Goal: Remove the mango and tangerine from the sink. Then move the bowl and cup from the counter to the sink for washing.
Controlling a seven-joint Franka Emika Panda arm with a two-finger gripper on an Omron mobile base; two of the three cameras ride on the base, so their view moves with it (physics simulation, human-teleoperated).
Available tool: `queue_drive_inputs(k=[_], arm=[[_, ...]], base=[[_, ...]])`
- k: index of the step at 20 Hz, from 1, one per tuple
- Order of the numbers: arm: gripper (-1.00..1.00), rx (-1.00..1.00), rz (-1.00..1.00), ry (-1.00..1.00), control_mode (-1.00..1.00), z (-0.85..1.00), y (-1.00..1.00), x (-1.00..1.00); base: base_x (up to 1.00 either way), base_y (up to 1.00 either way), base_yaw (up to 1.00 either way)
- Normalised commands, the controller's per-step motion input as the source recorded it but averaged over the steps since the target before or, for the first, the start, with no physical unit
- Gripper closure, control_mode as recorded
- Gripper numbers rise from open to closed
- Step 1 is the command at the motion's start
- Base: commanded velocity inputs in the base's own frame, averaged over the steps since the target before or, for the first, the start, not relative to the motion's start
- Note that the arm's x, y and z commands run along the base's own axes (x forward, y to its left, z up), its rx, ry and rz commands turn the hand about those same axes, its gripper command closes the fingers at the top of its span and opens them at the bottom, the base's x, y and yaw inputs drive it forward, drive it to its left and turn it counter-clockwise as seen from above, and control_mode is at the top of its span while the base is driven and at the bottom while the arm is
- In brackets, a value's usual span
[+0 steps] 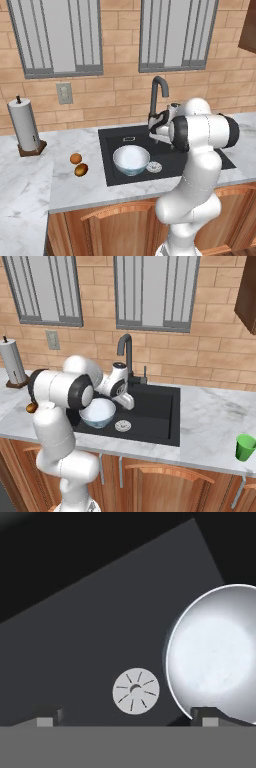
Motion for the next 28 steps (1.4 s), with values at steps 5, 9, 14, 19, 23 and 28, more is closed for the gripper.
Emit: queue_drive_inputs(k=[5,9,14,19,23,28], arm=[[-1.00,-0.03,0.00,0.01,-1.00,0.28,-0.21,-0.24],[-1.00,-0.02,-0.01,0.00,-1.00,0.27,-0.22,-0.30],[-1.00,-0.03,-0.03,0.00,-1.00,0.26,-0.23,-0.33],[-1.00,-0.02,-0.07,0.00,-1.00,0.27,-0.23,-0.35],[-1.00,-0.02,-0.11,0.00,-1.00,0.25,-0.24,-0.32],[-1.00,0.00,-0.23,0.00,-1.00,0.24,-0.27,-0.32]], base=[[0.00,0.00,0.00],[0.00,0.00,0.00],[0.00,0.00,0.00],[0.00,0.00,0.00],[0.00,0.00,0.00],[0.00,0.00,0.00]])
